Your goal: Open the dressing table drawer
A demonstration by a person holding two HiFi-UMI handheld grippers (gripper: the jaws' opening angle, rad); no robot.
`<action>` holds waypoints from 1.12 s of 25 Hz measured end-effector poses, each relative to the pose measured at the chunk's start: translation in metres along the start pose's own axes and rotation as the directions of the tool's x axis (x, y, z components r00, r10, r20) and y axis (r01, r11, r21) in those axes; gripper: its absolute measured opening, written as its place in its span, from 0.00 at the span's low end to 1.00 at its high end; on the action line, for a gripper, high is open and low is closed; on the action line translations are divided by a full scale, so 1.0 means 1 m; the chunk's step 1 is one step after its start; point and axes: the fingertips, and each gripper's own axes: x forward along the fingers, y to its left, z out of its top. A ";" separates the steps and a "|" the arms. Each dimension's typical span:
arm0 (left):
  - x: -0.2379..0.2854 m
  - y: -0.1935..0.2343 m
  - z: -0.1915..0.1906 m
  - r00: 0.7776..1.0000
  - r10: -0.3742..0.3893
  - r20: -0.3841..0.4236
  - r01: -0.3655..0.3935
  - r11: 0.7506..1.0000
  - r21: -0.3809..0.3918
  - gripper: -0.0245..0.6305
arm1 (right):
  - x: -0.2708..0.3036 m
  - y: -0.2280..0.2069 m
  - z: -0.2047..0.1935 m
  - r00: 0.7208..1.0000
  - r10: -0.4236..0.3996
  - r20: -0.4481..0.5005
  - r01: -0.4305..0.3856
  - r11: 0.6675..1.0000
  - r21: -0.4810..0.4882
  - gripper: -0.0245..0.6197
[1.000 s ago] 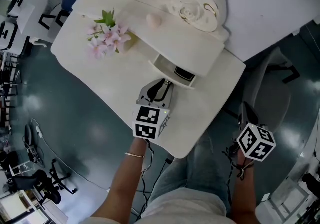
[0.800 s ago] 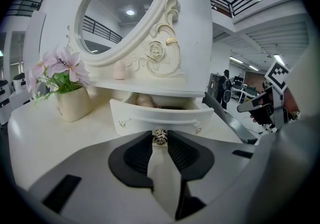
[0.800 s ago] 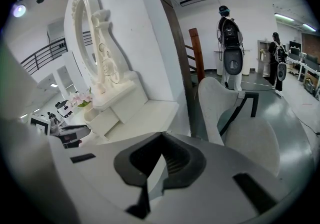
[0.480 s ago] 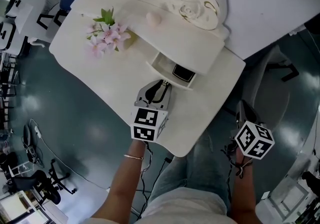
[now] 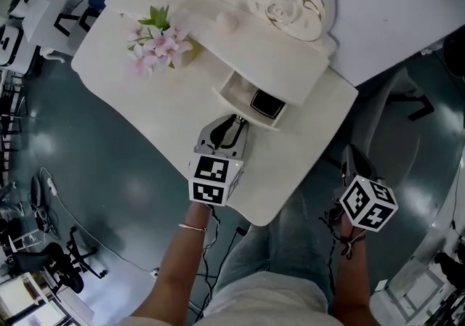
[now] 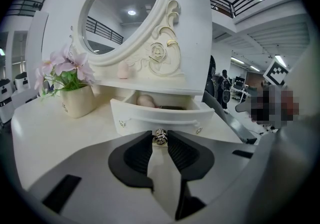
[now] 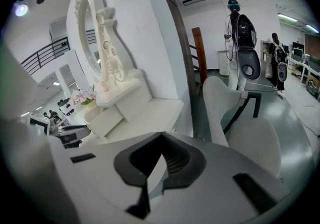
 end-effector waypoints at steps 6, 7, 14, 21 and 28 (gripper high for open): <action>-0.002 0.000 0.000 1.000 0.003 -0.003 -0.003 1.000 0.005 0.20 | -0.001 0.001 -0.001 1.000 0.005 -0.002 -0.005 1.000 0.001 0.05; -0.003 0.000 0.001 1.000 0.005 -0.004 -0.005 1.000 0.005 0.20 | -0.001 0.000 -0.001 1.000 0.006 -0.002 -0.006 1.000 0.001 0.05; -0.002 0.000 -0.001 1.000 0.011 -0.011 -0.011 1.000 0.004 0.20 | -0.002 -0.003 0.000 1.000 0.005 -0.003 -0.005 1.000 0.001 0.05; 0.000 0.000 -0.002 1.000 0.012 -0.005 -0.012 1.000 0.004 0.20 | 0.001 -0.005 0.000 1.000 0.010 -0.005 -0.010 1.000 -0.001 0.05; 0.000 0.000 -0.003 1.000 -0.001 0.005 0.002 0.999 -0.043 0.20 | 0.002 -0.002 0.003 1.000 0.018 -0.011 -0.018 1.000 -0.013 0.05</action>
